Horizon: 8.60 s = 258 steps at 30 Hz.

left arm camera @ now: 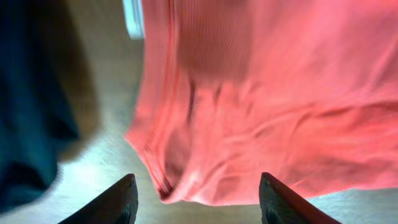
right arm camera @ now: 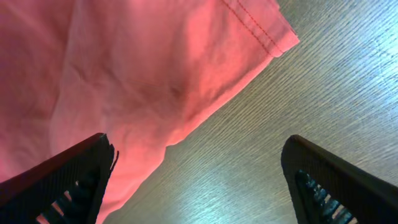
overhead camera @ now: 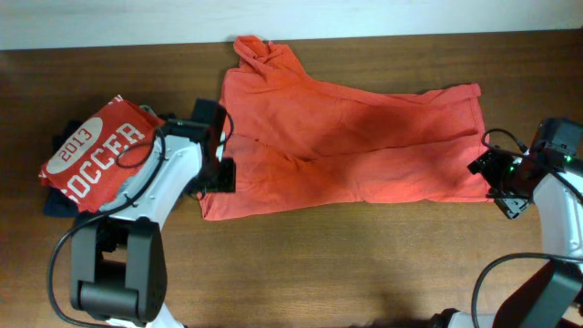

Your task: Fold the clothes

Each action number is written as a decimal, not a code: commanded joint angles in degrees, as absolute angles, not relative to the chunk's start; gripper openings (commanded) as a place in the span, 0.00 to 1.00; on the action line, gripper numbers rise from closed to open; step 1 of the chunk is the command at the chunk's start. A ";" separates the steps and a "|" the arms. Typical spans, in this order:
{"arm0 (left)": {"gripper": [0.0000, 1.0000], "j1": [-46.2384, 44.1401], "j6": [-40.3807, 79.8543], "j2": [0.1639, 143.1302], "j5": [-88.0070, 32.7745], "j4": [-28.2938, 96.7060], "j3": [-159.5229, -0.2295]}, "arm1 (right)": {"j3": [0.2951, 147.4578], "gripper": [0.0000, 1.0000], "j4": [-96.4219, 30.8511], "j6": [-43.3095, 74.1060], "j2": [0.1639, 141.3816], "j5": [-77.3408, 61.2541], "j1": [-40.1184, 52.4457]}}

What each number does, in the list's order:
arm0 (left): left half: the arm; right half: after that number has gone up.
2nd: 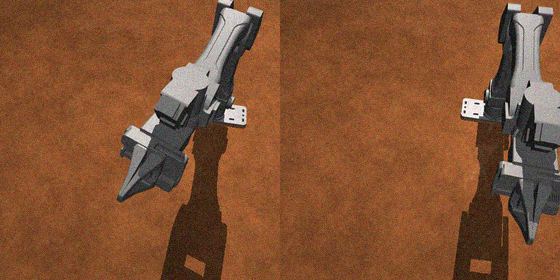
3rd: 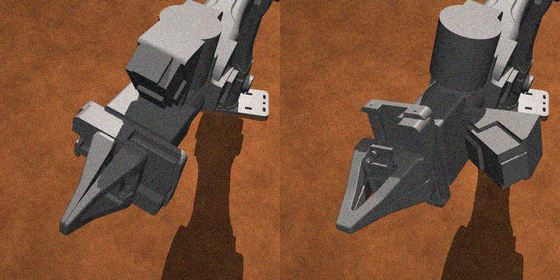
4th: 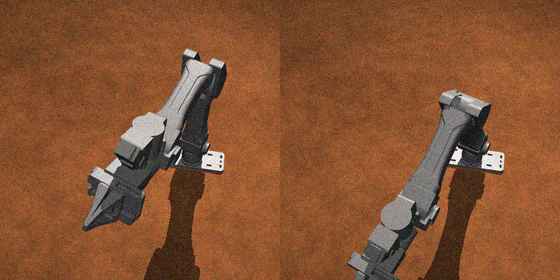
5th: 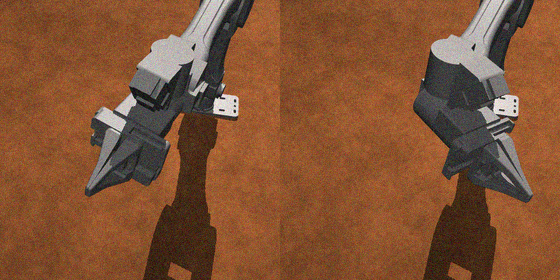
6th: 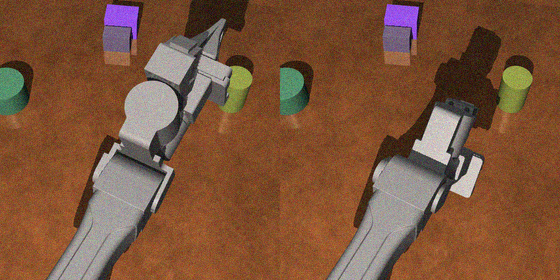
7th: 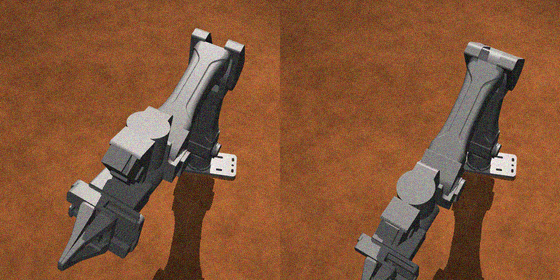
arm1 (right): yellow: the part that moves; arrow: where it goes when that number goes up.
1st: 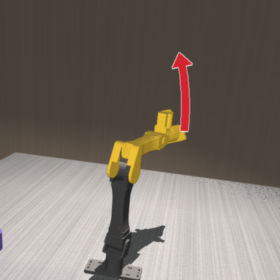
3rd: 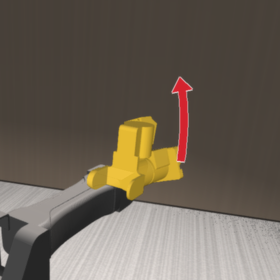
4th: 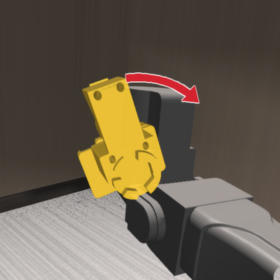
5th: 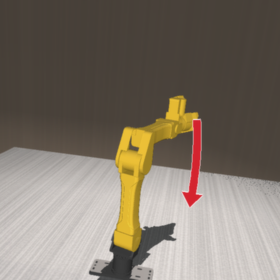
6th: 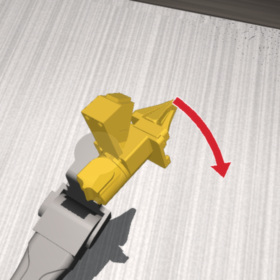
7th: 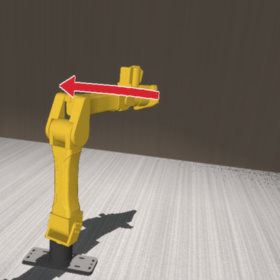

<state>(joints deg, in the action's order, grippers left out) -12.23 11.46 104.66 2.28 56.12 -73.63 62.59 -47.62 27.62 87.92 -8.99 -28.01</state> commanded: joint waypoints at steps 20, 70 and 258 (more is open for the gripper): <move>0.23 -10.96 14.31 104.07 1.45 47.00 -63.37 | 63.00 0.88 -47.83 27.46 88.71 -7.70 -27.81; 0.00 -5.45 14.74 103.24 2.55 47.35 -62.67 | 56.84 0.57 -38.92 33.78 101.62 -10.92 -35.68; 0.00 -9.56 -2.31 137.51 -16.10 13.82 -120.09 | 88.40 0.63 -60.73 6.63 95.31 -15.57 -20.97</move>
<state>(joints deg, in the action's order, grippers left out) -10.50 -0.43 144.51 -14.85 10.35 -116.60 87.77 -61.32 7.07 95.55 -16.49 -21.47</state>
